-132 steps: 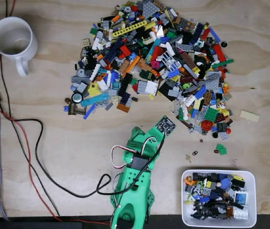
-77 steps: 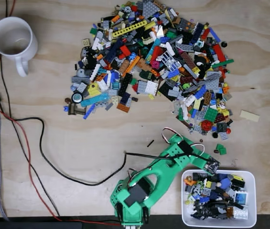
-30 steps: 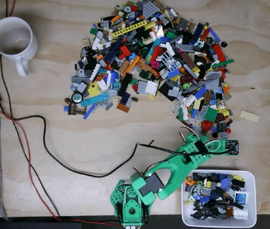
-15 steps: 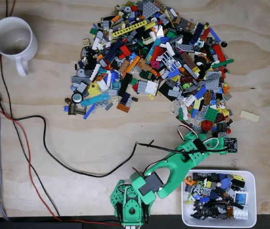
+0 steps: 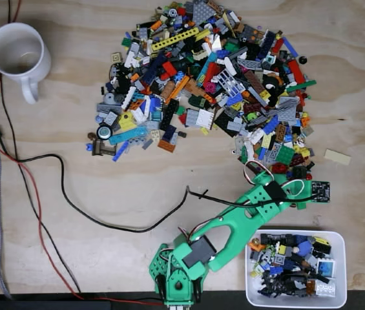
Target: Find the closest Lego and put it in the bin.
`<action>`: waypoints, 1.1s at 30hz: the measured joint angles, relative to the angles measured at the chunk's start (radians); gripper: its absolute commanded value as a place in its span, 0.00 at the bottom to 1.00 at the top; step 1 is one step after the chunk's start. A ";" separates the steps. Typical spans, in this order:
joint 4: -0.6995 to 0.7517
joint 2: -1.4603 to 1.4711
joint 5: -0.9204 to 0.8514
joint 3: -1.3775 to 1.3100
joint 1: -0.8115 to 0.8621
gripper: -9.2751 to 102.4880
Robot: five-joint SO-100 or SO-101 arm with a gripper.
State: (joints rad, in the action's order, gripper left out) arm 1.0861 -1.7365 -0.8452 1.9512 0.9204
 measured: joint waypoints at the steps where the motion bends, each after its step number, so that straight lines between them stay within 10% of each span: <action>1: 0.025 -0.020 0.000 -0.018 0.015 0.14; 21: 0.291 -0.407 -0.204 0.003 0.532 0.22; 33: 0.256 -0.545 -0.230 0.067 0.290 0.26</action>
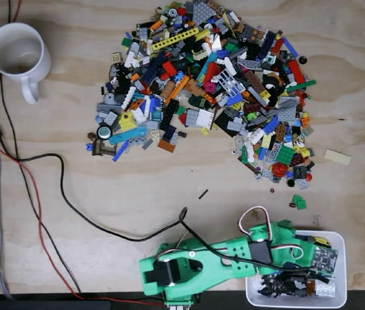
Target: Find the closest Lego and put it in the bin.
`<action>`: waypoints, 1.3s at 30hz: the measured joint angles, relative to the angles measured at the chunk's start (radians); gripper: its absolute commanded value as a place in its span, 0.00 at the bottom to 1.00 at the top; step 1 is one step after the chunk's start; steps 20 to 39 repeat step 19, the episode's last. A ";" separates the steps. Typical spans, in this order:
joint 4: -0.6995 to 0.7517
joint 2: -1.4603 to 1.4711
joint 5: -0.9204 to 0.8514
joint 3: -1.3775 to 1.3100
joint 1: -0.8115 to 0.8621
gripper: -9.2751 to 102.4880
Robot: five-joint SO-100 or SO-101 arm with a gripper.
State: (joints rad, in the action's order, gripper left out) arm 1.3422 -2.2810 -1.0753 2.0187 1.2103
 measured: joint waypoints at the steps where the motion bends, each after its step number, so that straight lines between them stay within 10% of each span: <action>1: 0.003 -0.014 -0.008 0.000 -0.077 0.26; 19: -0.278 -0.072 -0.094 0.391 -0.747 0.27; 39: -0.278 -0.072 -0.094 0.391 -0.747 0.27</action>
